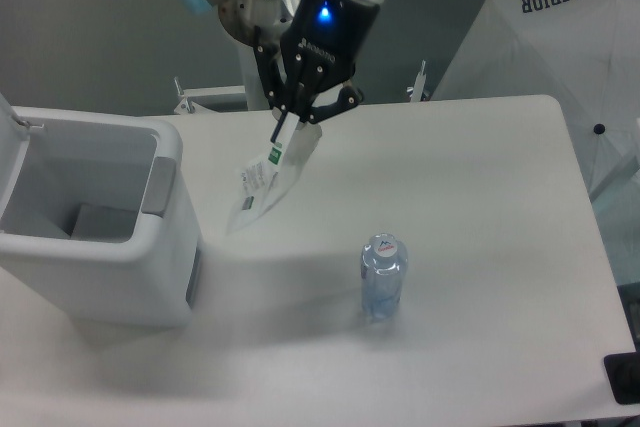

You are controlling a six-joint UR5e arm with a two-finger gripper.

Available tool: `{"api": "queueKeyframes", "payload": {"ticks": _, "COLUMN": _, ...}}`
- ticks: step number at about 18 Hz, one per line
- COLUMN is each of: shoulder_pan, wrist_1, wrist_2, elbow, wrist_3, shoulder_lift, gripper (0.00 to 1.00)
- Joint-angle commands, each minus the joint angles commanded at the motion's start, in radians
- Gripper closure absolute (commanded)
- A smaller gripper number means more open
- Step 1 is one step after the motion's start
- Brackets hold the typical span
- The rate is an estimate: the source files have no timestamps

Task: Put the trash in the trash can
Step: 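Lift the white paper and carry it over the white bin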

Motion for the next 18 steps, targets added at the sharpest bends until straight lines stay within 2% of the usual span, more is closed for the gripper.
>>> {"api": "queueKeyframes", "payload": {"ticks": 3, "shoulder_pan": -0.003, "wrist_1": 0.029, "wrist_2": -0.043, "elbow": 0.052, "wrist_3": -0.083, "shoulder_lift": -0.006, "gripper": 1.00}}
{"api": "queueKeyframes", "payload": {"ticks": 7, "shoulder_pan": -0.021, "wrist_1": 0.038, "wrist_2": -0.074, "elbow": 0.080, "wrist_3": -0.140, "shoulder_lift": 0.008, "gripper": 1.00}}
{"api": "queueKeyframes", "payload": {"ticks": 13, "shoulder_pan": -0.115, "wrist_1": 0.130, "wrist_2": -0.080, "elbow": 0.075, "wrist_3": -0.232, "shoulder_lift": 0.011, "gripper": 1.00}}
{"api": "queueKeyframes", "payload": {"ticks": 18, "shoulder_pan": -0.182, "wrist_1": 0.138, "wrist_2": -0.080, "elbow": 0.049, "wrist_3": -0.229, "shoulder_lift": 0.003, "gripper": 1.00}}
